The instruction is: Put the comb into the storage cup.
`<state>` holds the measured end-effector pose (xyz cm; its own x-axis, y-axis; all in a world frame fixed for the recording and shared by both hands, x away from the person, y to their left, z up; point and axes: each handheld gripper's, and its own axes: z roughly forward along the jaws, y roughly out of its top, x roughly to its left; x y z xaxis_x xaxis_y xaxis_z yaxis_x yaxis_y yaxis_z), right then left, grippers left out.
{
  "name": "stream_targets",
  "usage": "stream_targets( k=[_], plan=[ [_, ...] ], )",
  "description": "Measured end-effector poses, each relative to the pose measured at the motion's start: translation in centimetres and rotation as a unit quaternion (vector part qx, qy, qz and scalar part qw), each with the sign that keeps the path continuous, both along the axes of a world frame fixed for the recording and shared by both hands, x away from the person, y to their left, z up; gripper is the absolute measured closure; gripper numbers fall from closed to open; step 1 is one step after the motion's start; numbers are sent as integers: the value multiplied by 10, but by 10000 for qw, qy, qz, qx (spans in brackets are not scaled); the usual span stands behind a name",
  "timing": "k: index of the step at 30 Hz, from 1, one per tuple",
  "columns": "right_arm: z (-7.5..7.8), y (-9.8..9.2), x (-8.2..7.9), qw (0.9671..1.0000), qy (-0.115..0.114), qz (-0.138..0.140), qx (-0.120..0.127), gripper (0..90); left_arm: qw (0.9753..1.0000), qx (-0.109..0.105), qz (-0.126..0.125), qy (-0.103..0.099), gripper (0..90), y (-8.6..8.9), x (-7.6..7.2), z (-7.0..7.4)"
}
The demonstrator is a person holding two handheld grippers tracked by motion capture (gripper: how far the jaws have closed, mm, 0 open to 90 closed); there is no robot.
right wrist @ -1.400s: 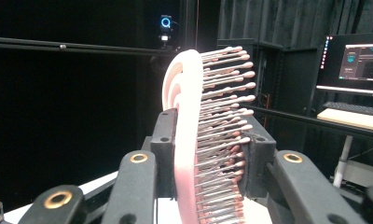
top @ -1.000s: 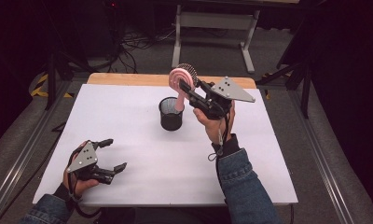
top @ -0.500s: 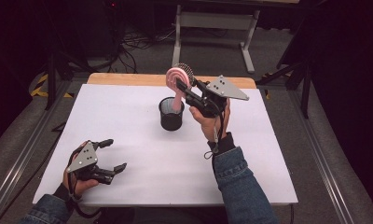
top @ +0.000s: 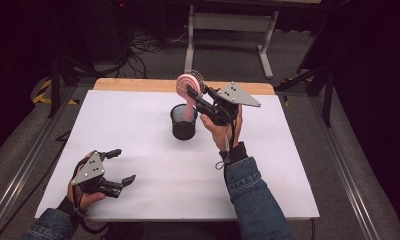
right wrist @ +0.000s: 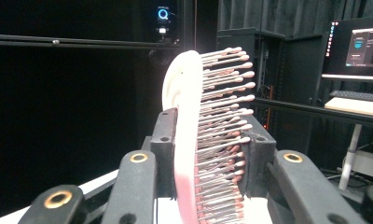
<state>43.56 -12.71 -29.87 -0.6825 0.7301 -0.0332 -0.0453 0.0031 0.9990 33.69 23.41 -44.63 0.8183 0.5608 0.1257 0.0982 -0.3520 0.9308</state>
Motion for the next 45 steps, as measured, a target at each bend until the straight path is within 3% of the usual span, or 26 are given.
stream_targets(
  k=[9,29,38,45],
  plan=[
    [-11,2,7,9999,150,-26,-38,646,10000,25,-8,16,73,0,0,0],
    [-50,5,18,9976,666,-18,182,644,10000,45,0,8,73,0,0,0],
    [-66,1,21,9965,788,-86,275,641,10000,77,1,5,72,0,0,0],
    [-69,-1,20,9964,770,-98,346,637,10000,95,-7,17,72,-1,0,-1]
  ],
)
